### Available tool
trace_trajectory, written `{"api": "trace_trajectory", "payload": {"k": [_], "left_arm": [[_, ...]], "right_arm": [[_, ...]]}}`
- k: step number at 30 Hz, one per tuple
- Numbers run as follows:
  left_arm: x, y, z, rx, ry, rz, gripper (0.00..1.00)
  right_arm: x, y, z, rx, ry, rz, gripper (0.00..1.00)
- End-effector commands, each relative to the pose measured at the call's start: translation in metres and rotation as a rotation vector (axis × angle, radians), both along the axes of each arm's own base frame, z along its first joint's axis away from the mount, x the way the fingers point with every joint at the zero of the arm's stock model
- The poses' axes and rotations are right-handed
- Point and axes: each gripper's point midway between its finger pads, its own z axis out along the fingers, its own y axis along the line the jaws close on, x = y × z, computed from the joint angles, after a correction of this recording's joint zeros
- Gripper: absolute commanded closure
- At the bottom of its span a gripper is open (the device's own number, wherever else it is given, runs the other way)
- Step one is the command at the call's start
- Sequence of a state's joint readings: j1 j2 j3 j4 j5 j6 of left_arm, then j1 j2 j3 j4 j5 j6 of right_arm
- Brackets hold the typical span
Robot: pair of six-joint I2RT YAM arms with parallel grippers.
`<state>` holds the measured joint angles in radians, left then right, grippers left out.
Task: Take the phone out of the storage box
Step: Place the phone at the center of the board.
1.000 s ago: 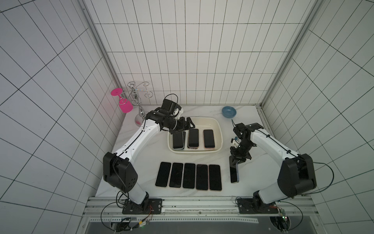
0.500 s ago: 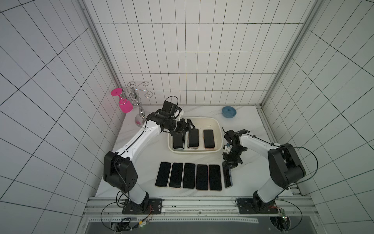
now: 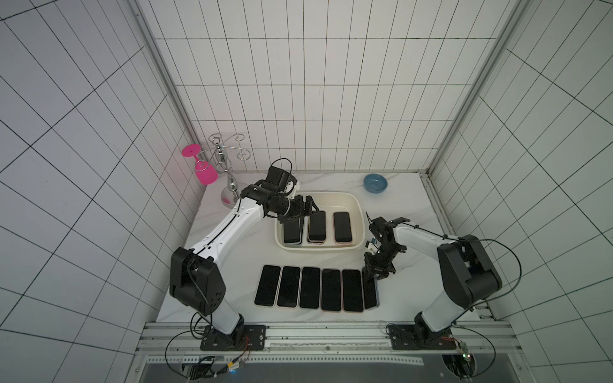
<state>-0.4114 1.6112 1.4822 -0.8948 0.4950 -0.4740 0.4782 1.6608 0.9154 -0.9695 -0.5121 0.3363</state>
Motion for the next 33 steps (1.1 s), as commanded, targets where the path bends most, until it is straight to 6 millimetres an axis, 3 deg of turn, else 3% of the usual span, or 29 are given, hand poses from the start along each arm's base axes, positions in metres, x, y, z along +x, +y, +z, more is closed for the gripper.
{"api": "trace_trajectory", "payload": {"k": [1,7,14,19,21,23,30,33], "left_arm": [[0.002,0.001,0.001,0.019,-0.022,-0.005,0.02],[0.004,0.007,-0.004,0.048,-0.011,0.007,0.02],[0.004,0.009,-0.014,0.069,0.012,0.018,0.02],[0.003,0.011,-0.02,0.084,0.025,0.023,0.02],[0.003,0.013,-0.024,0.098,0.03,0.026,0.02],[0.005,0.016,-0.027,0.115,0.034,0.043,0.02],[0.017,0.022,-0.042,0.165,0.041,0.132,0.02],[0.03,0.027,-0.045,0.21,0.013,0.196,0.02]], "right_arm": [[-0.003,-0.009,-0.005,-0.01,0.022,-0.052,0.59],[0.006,-0.026,-0.01,-0.052,0.04,-0.131,0.49],[0.0,-0.023,-0.023,-0.031,0.11,-0.149,0.35],[-0.007,-0.022,-0.022,-0.013,0.132,-0.174,0.32],[-0.006,-0.026,-0.021,-0.022,0.123,-0.193,0.26],[0.001,-0.032,-0.021,-0.03,0.11,-0.222,0.01],[0.034,-0.042,-0.003,-0.058,0.004,-0.245,0.01],[0.049,-0.05,0.014,-0.1,-0.071,-0.23,0.01]]}}
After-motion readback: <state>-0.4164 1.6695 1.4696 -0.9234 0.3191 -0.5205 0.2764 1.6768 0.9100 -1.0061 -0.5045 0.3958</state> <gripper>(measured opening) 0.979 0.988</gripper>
